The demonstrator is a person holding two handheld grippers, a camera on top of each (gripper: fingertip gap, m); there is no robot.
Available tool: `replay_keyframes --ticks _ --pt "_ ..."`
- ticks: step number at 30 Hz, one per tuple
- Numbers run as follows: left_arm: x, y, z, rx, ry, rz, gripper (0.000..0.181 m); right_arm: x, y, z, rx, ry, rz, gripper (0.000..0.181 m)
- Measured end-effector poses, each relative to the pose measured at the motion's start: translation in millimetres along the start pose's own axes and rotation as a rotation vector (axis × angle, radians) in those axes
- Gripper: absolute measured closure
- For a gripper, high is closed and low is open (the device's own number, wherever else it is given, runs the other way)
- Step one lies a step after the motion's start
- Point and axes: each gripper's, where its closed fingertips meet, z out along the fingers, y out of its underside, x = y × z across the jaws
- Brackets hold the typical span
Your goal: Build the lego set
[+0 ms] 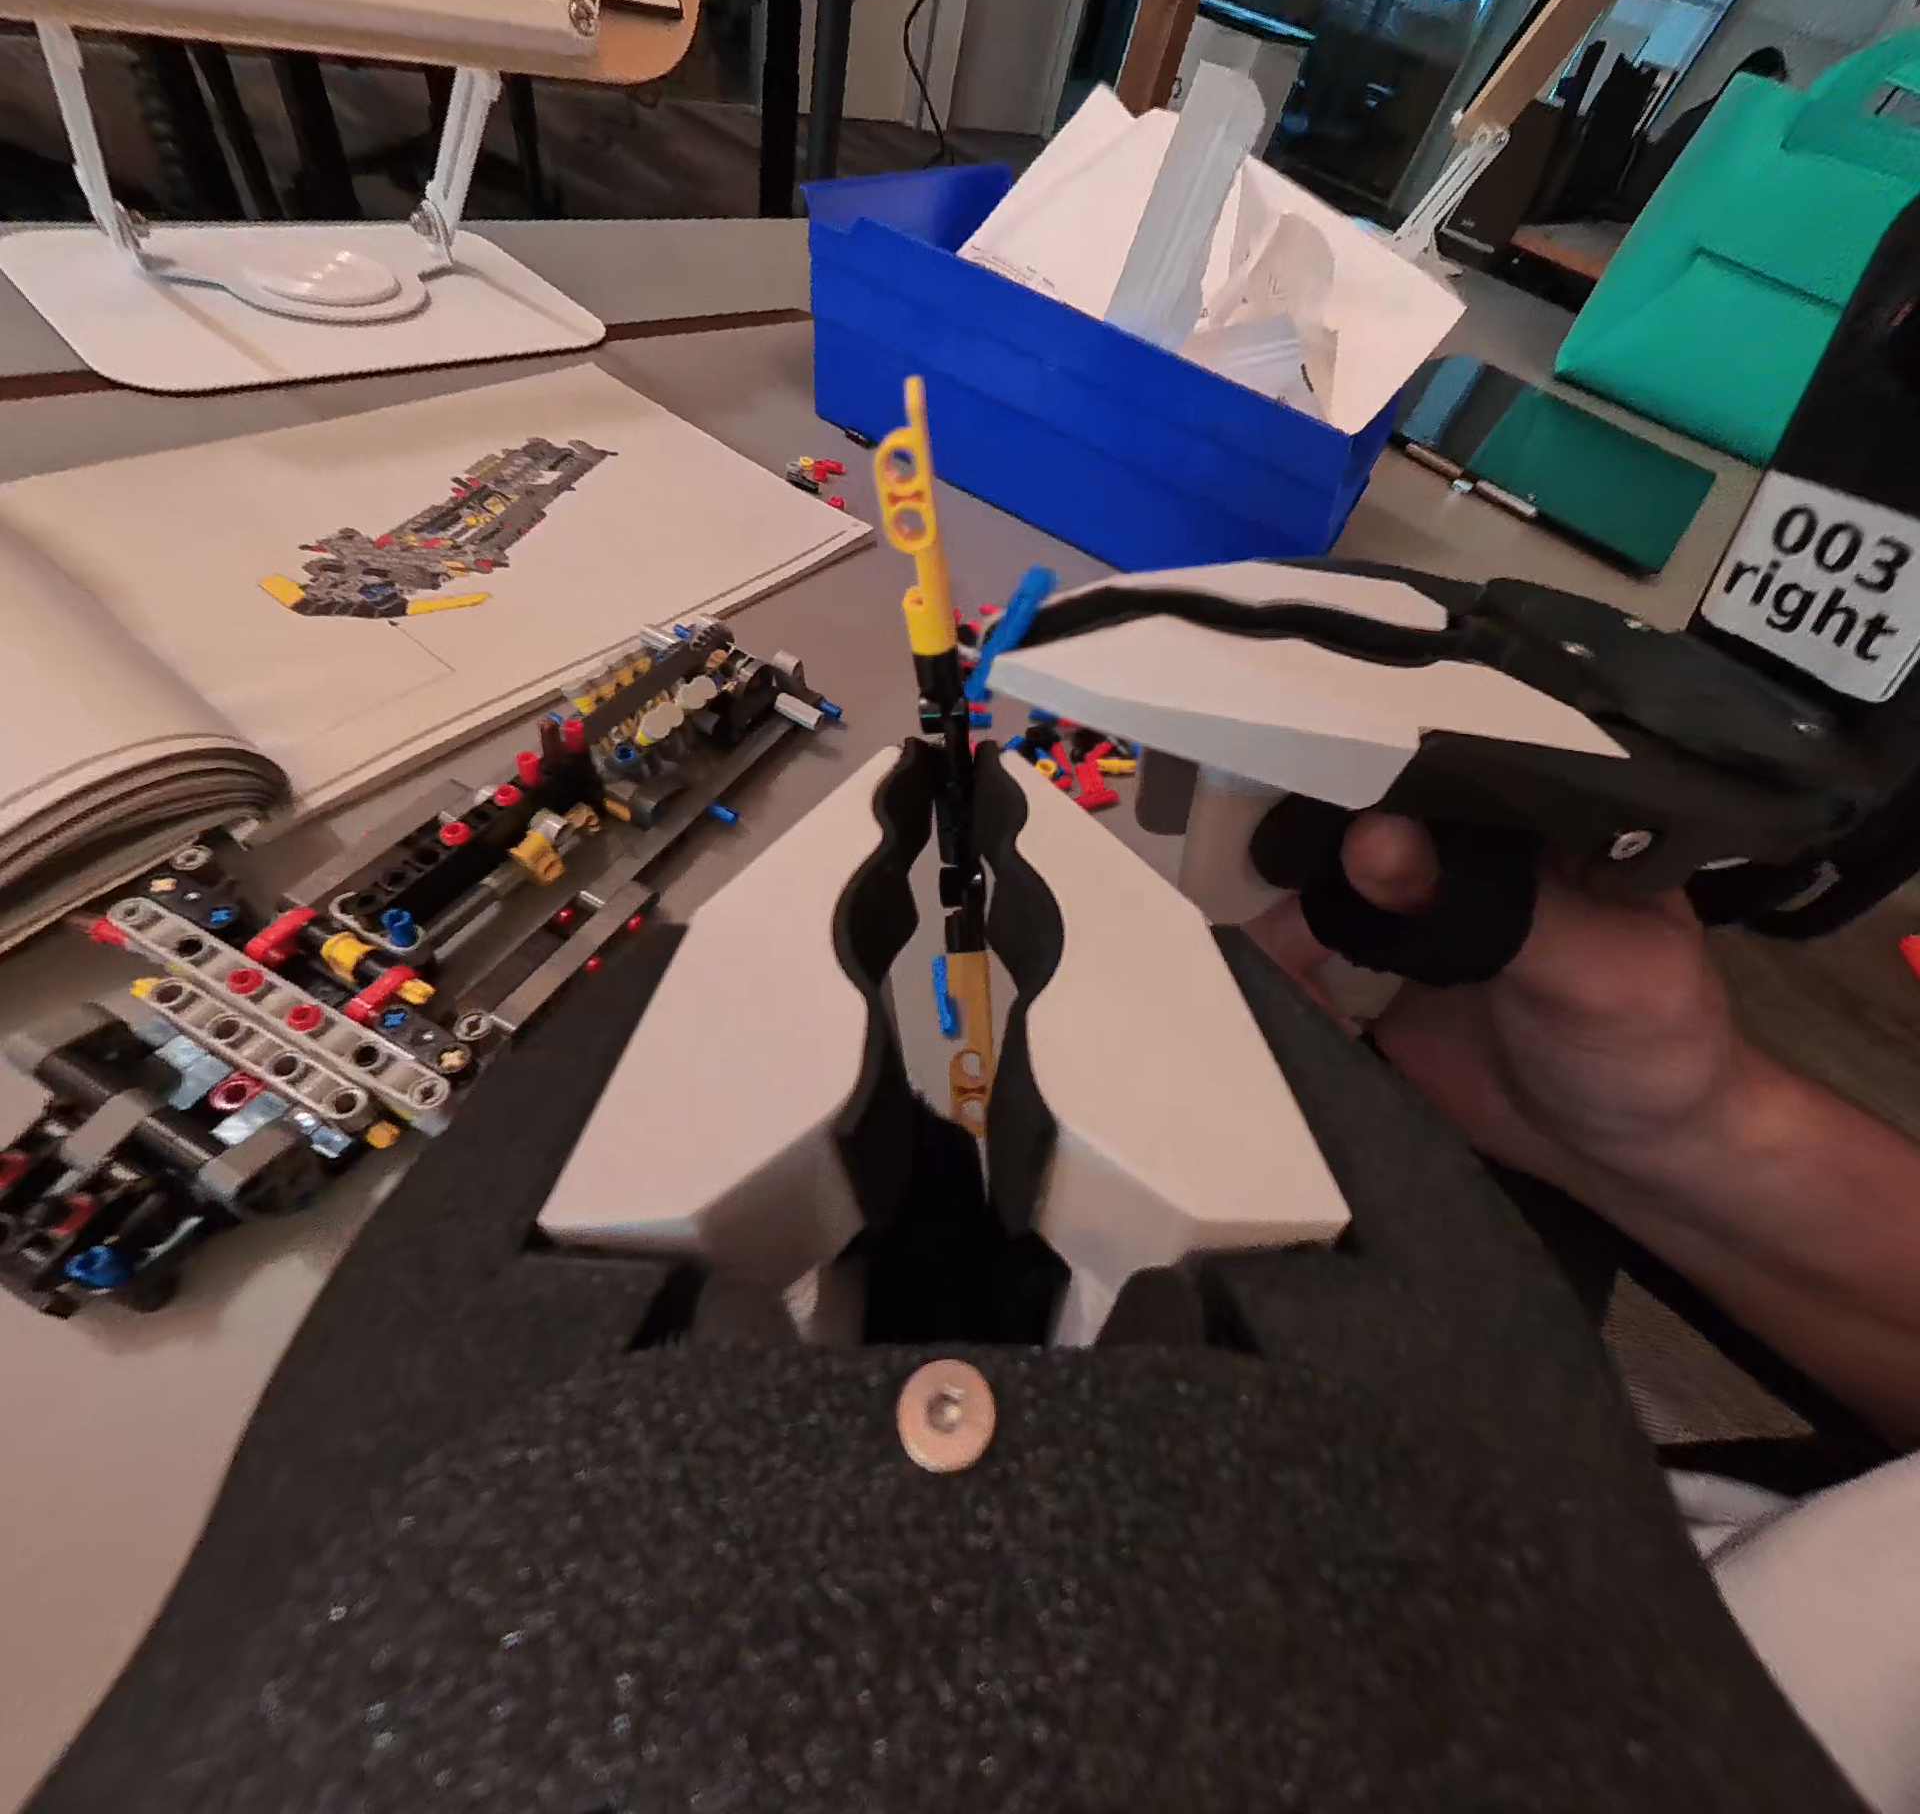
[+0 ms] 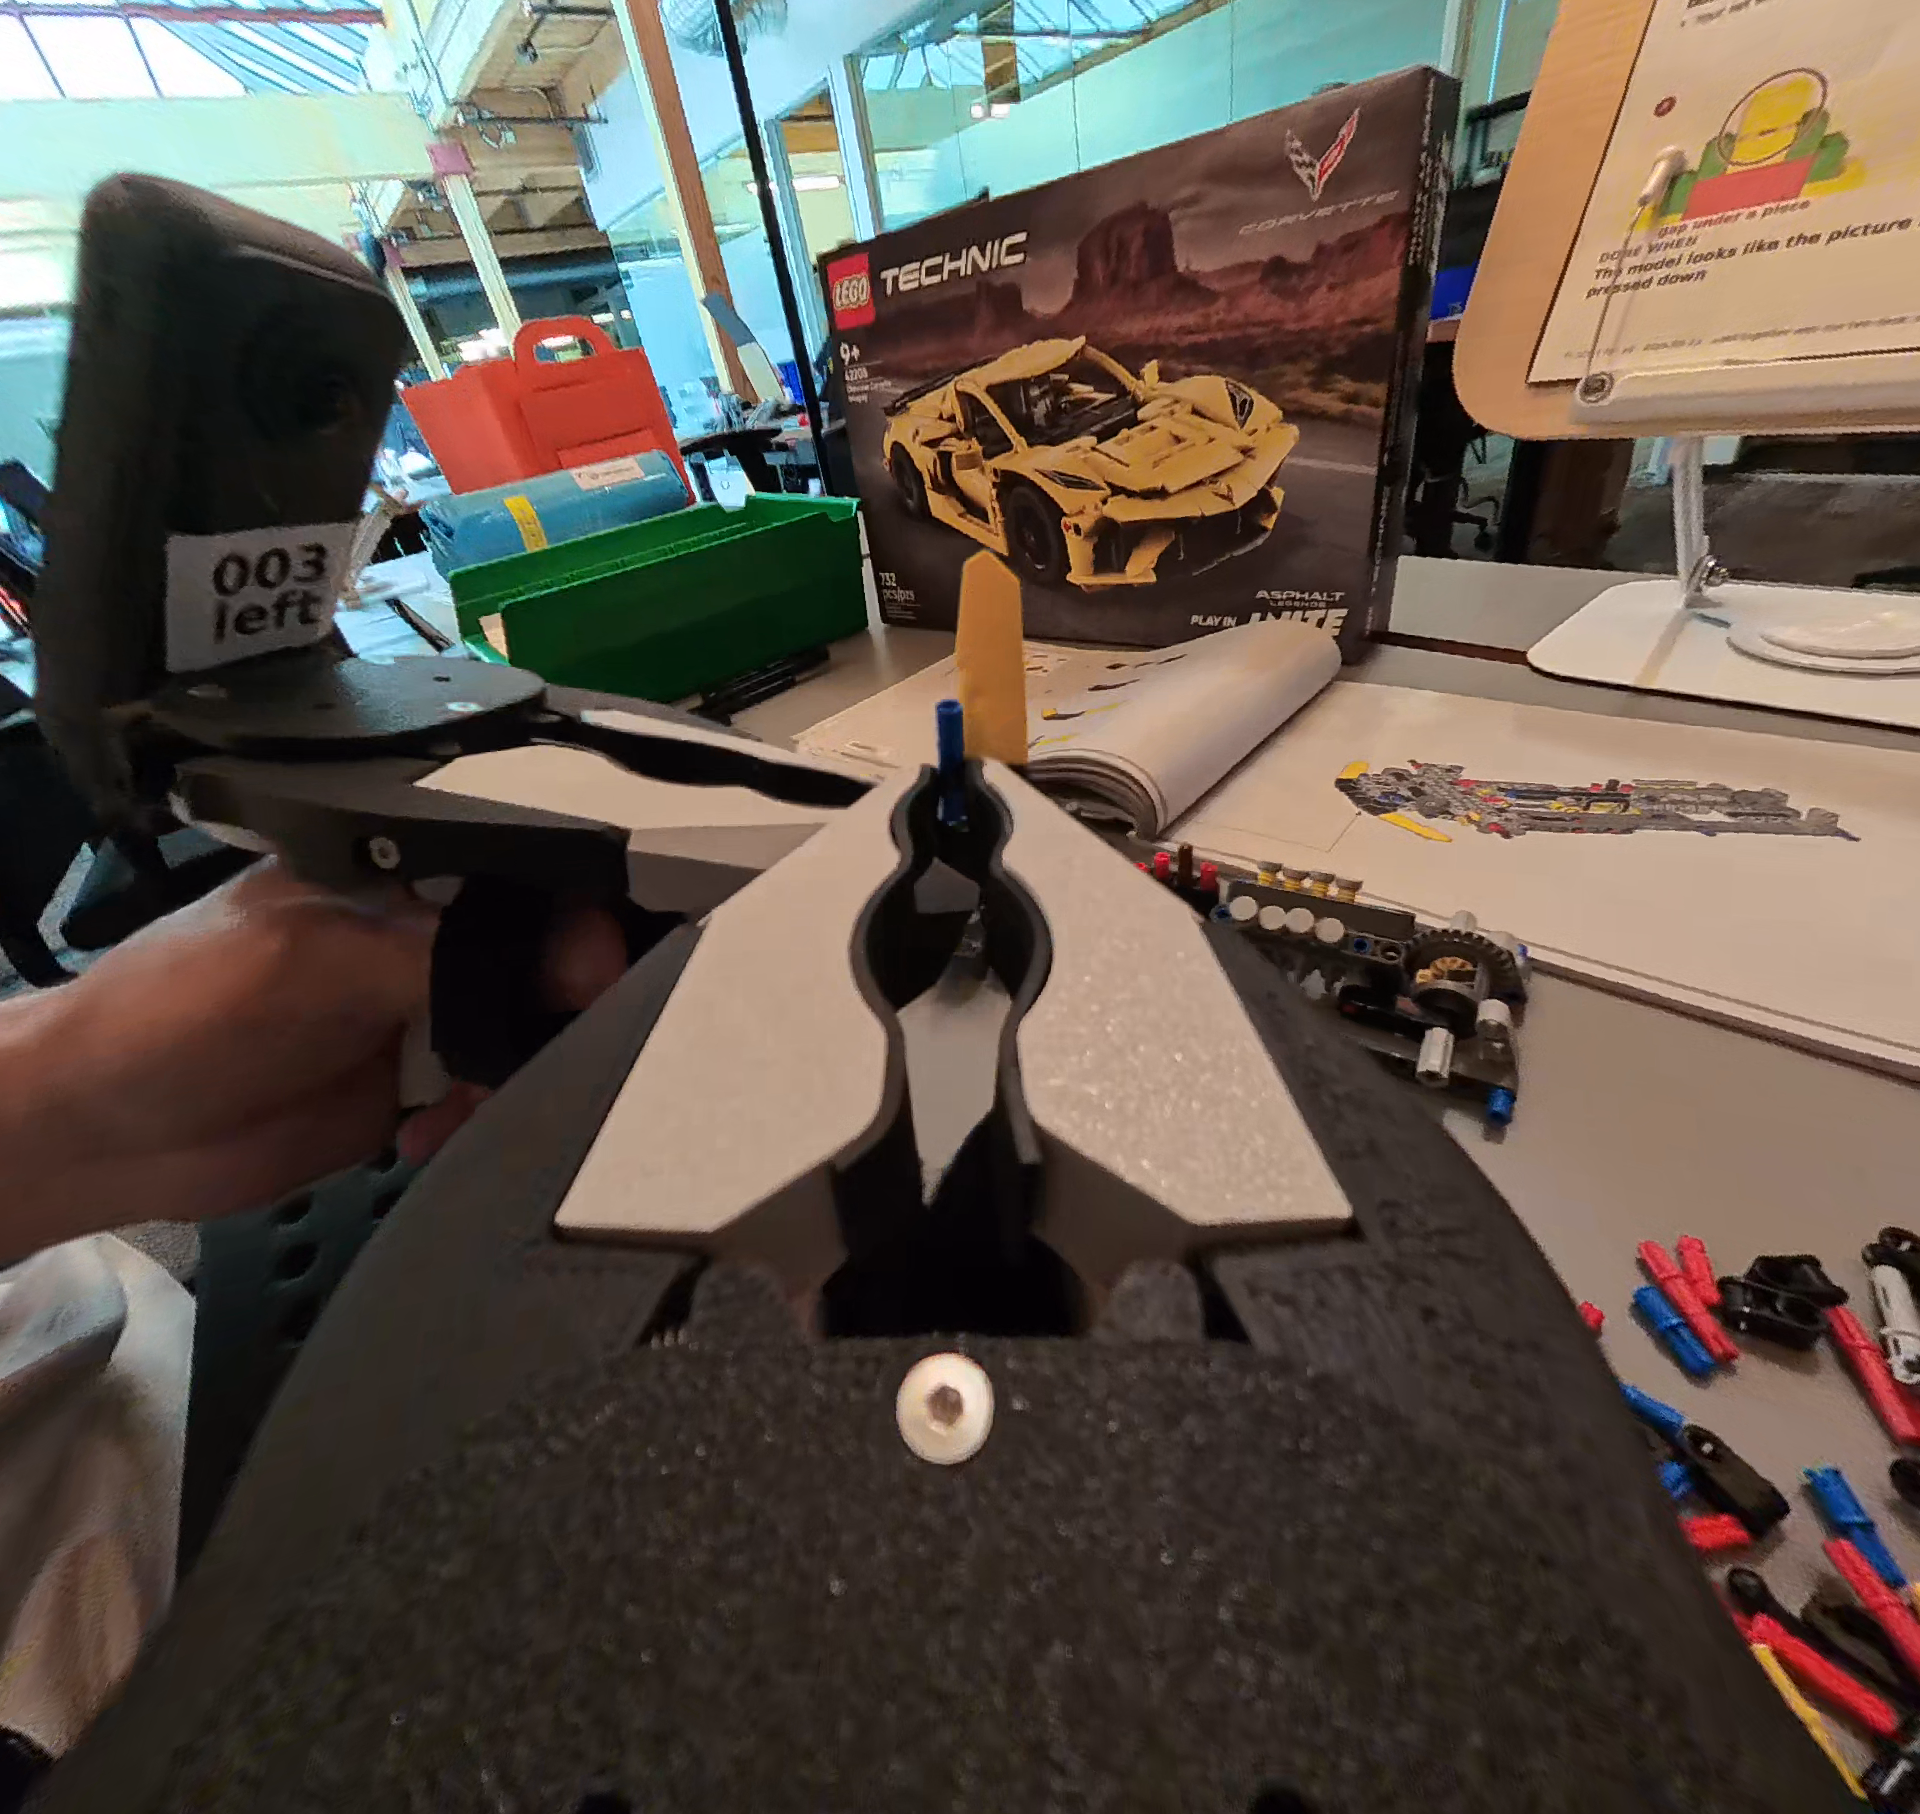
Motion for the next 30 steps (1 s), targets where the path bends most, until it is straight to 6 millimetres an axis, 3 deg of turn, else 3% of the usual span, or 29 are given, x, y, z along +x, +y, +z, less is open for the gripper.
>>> replay_keyframes --ticks 2,5,10,30 --pt "4.6 0.8 2.2 -0.007 0.045 -0.053 0.175 -0.6 -11.8 -4.6 0.073 -0.014 -0.003 0.178" --pt "10.2 1.1 4.0 -0.003 0.082 -0.096 0.175 0.2 -5.9 -1.6 0.048 -0.010 -0.015 0.177" --pt "1.6 -10.0 0.1 0.023 0.050 -0.072 0.174 -2.7 -2.8 0.1 0.029 -0.019 -0.017 0.177" --pt "-8.5 -3.8 -3.8 0.019 -0.049 0.061 0.174 -1.3 4.7 3.1 -0.023 0.004 -0.009 0.178"
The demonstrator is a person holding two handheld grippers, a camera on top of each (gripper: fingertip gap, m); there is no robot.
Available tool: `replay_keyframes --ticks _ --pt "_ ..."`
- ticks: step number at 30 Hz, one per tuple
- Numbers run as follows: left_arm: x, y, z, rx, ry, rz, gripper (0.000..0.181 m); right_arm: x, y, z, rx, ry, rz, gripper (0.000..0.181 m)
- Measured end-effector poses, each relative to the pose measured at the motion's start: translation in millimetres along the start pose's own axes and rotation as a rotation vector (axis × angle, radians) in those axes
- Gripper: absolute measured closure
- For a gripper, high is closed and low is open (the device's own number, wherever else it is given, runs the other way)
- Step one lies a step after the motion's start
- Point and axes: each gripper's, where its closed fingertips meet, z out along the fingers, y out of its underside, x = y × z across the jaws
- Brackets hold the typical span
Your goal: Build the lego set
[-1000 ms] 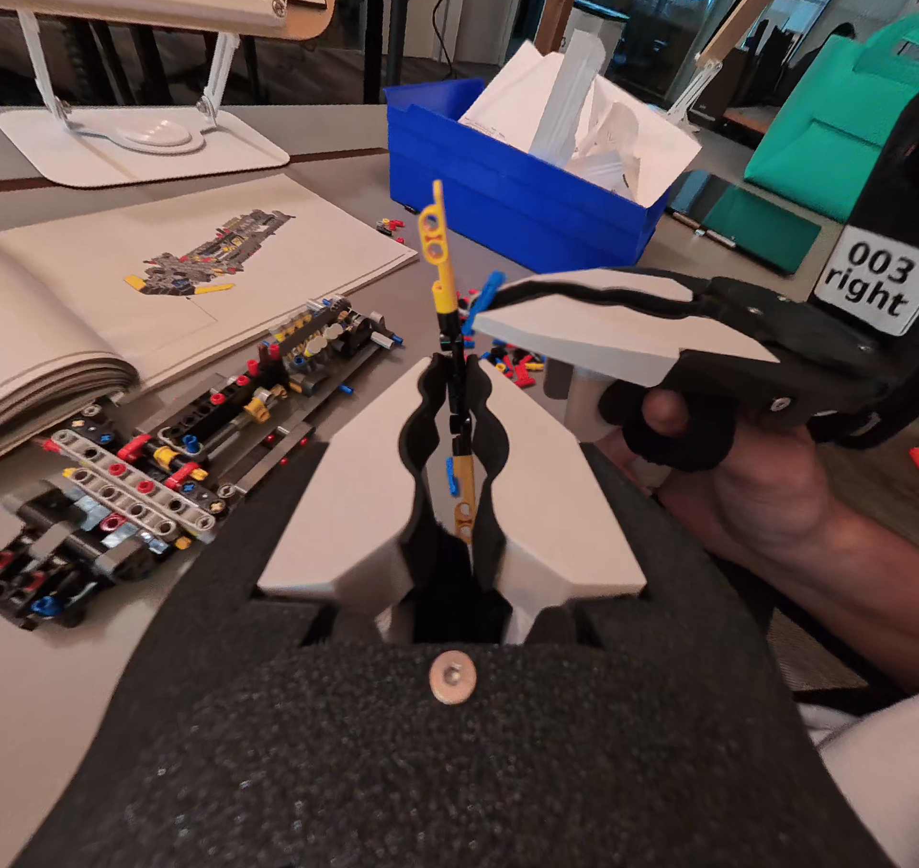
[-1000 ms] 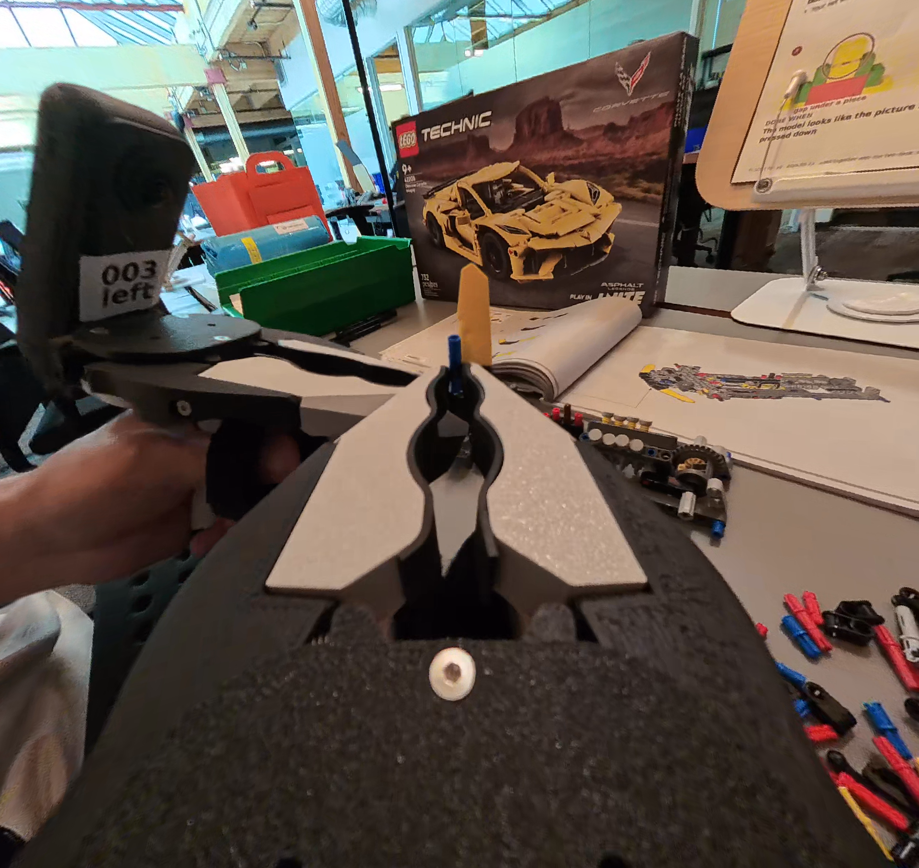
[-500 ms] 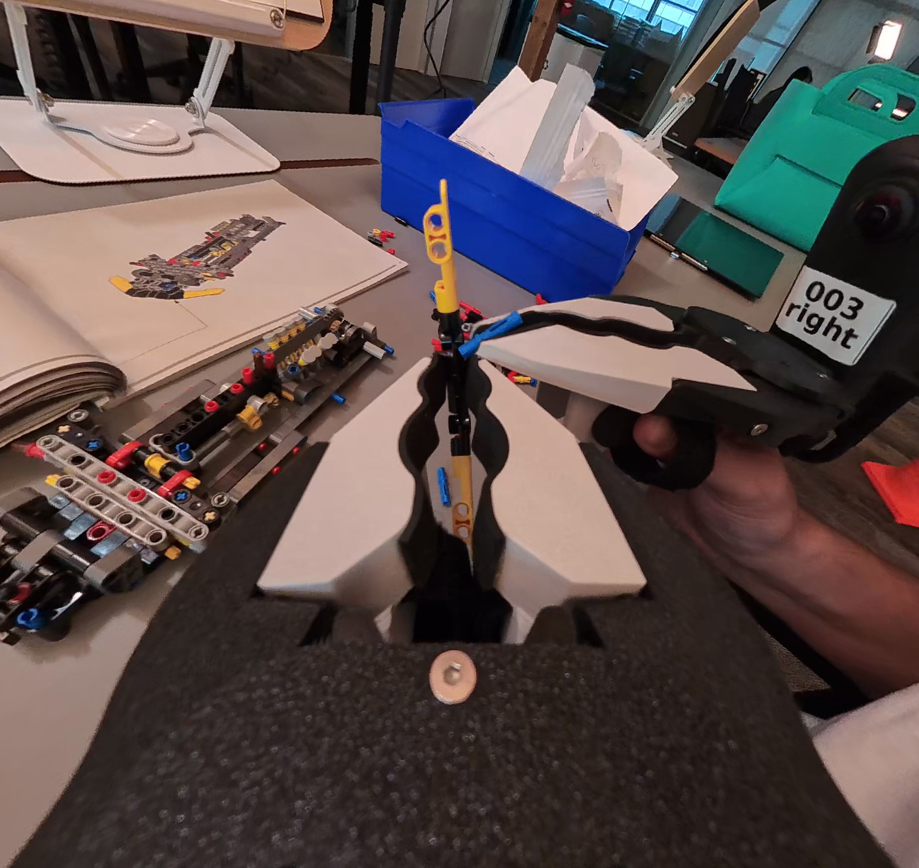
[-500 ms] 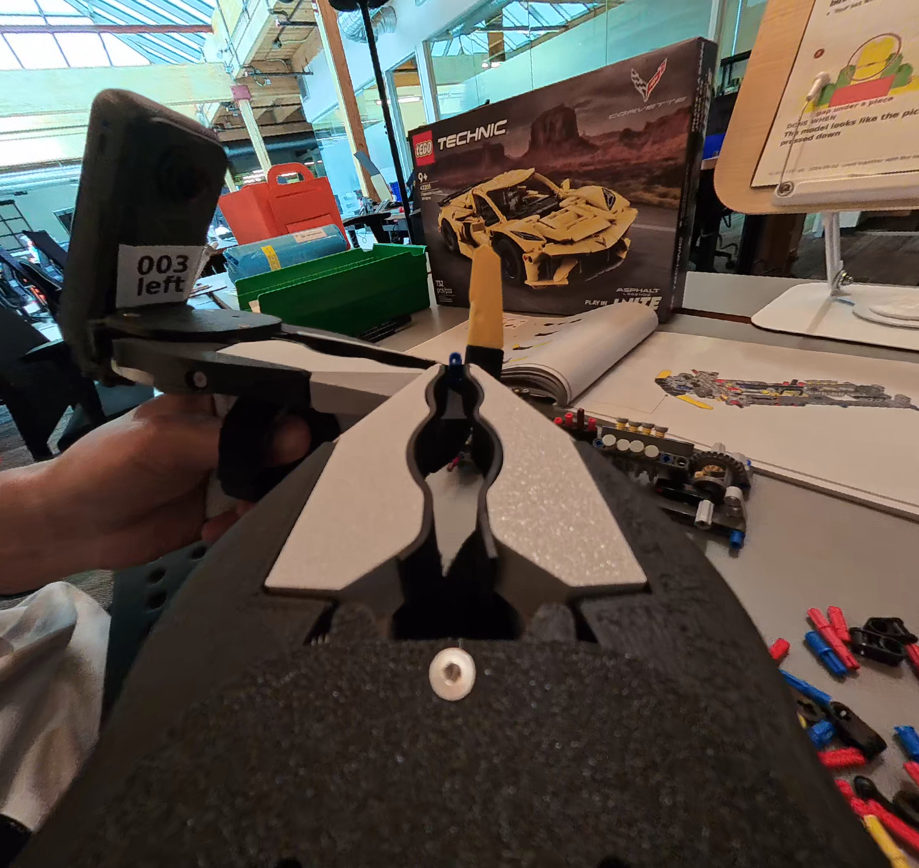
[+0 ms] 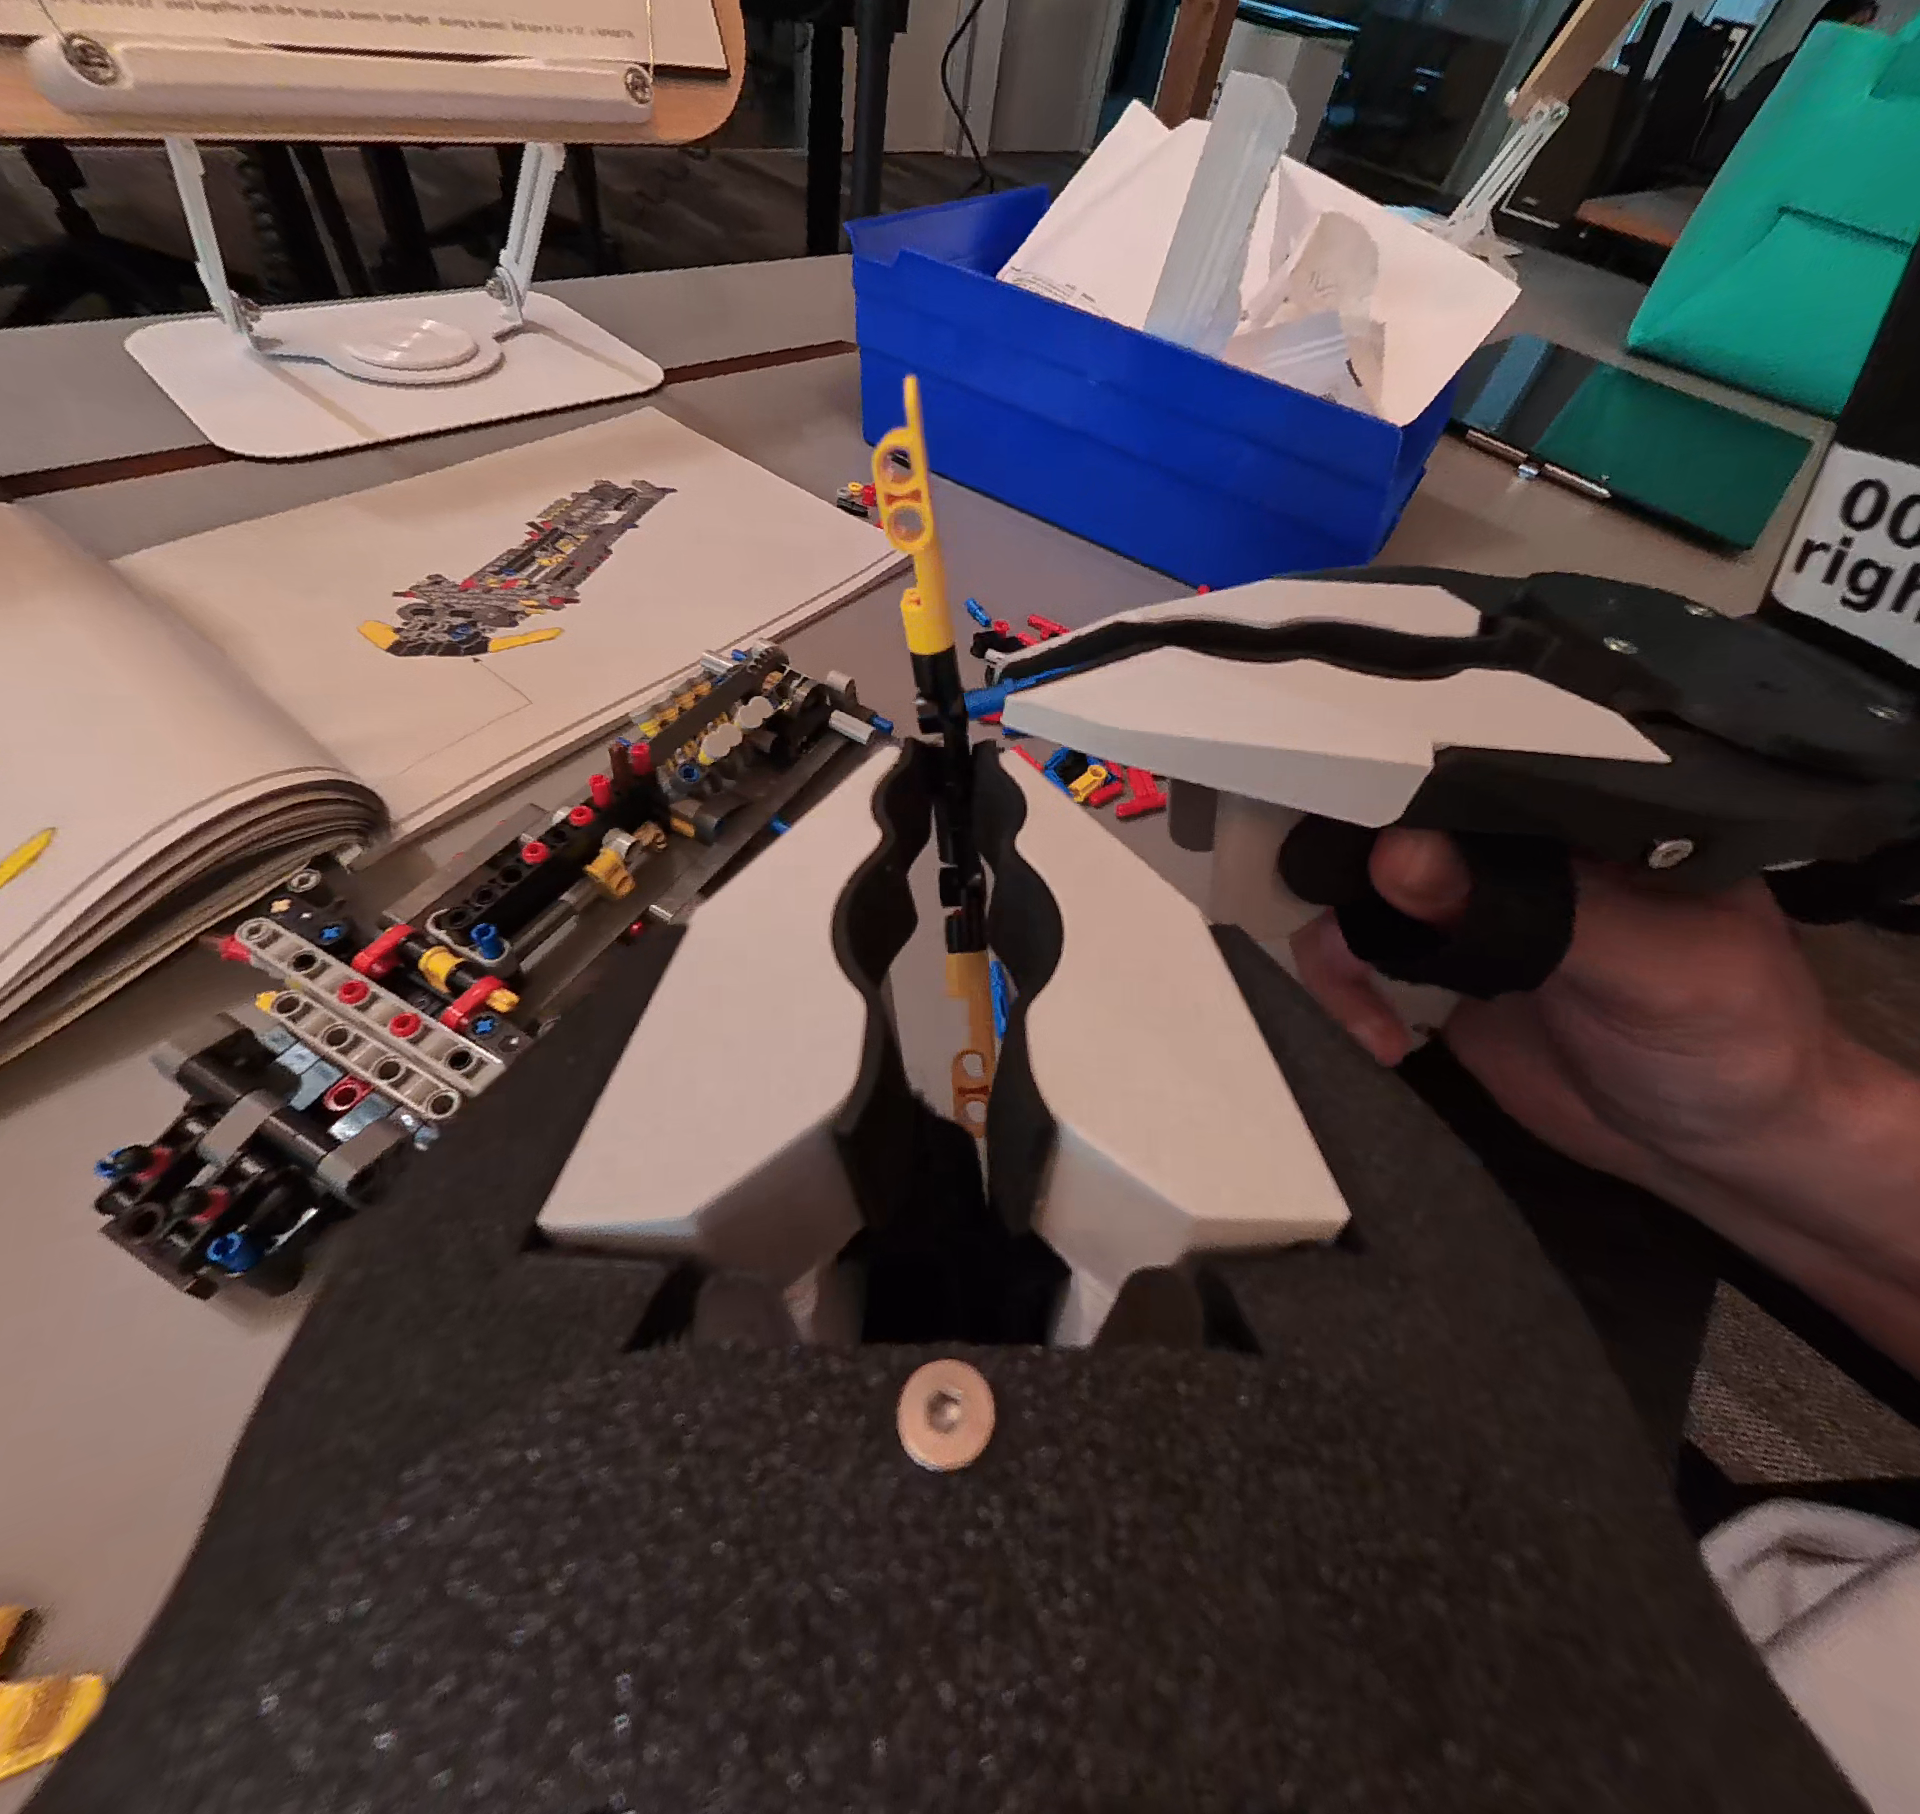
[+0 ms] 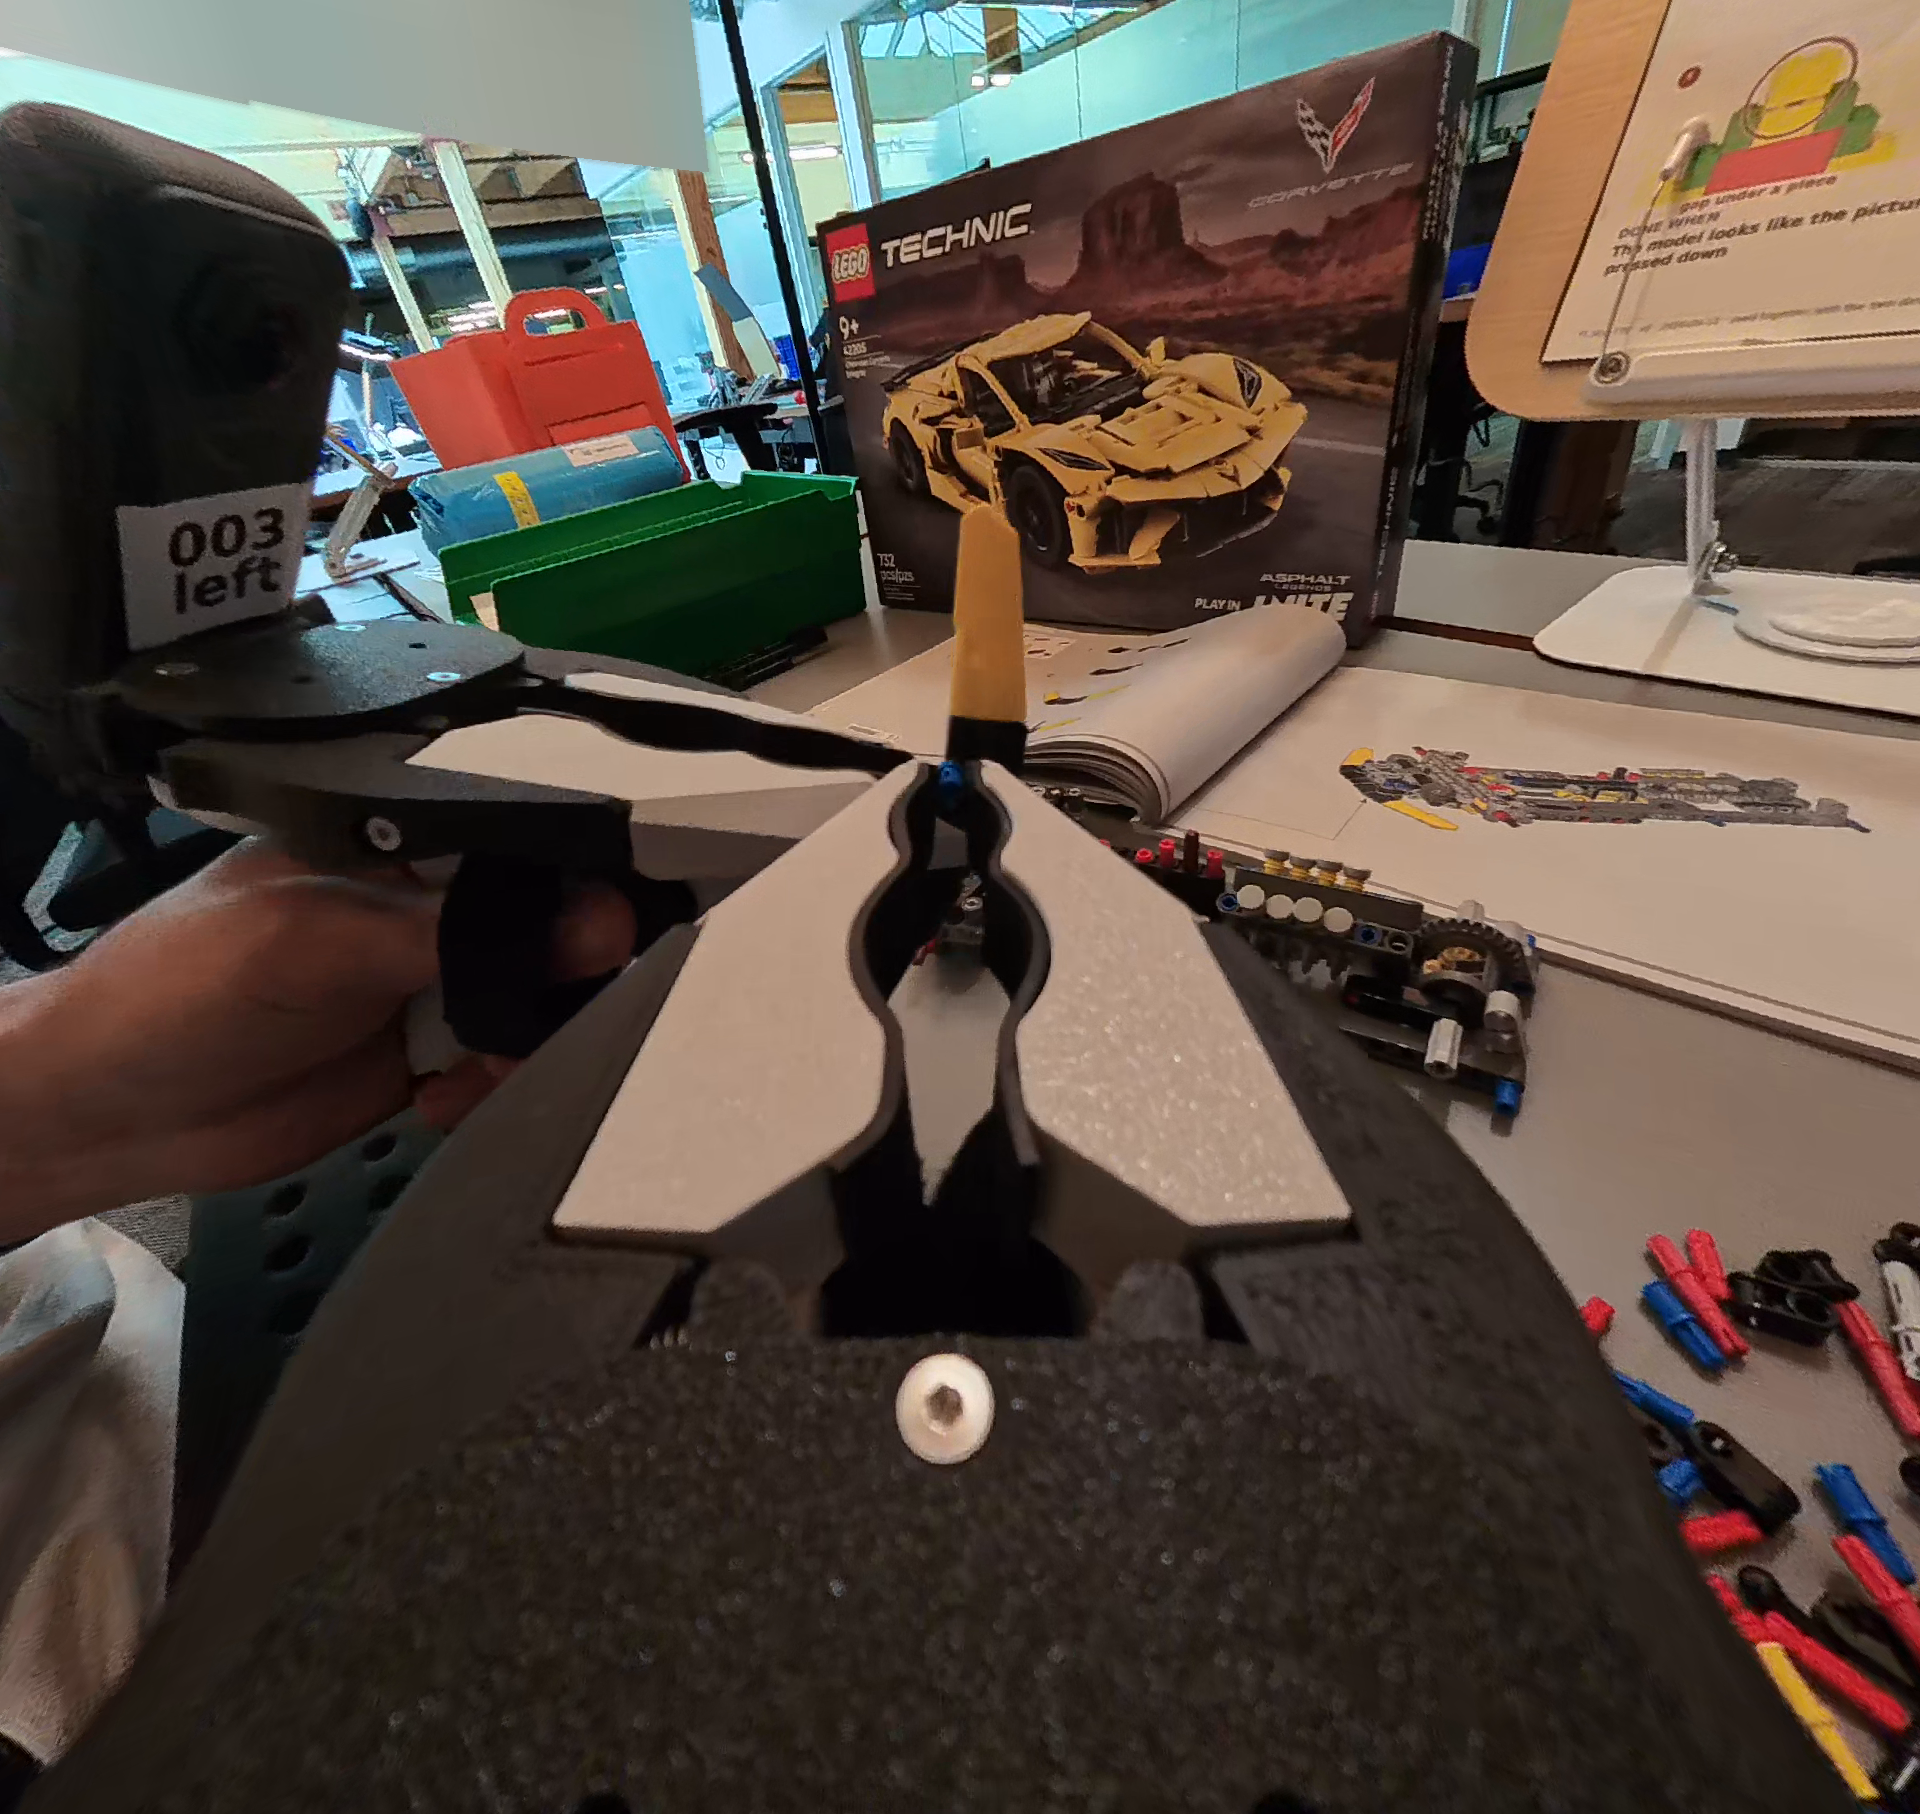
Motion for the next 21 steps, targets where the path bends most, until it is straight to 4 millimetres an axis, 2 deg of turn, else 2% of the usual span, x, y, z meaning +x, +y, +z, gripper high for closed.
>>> replay_keyframes --ticks 11,13,18,21 --pt "3.4 -7.1 0.1 0.057 -0.017 0.001 0.174 1.8 -5.0 -1.5 0.028 0.072 -0.155 0.178" --pt "3.5 -8.5 -0.4 0.073 -0.047 0.035 0.174 1.4 -6.0 -1.5 0.038 0.079 -0.183 0.178" --pt "3.1 -10.0 -0.7 0.079 -0.080 0.193 0.174 1.0 -5.1 -3.0 0.039 0.023 -0.078 0.178" --pt "2.3 -9.4 -0.8 0.053 -0.092 0.292 0.175 1.2 -4.4 -3.3 0.032 0.029 -0.089 0.178"
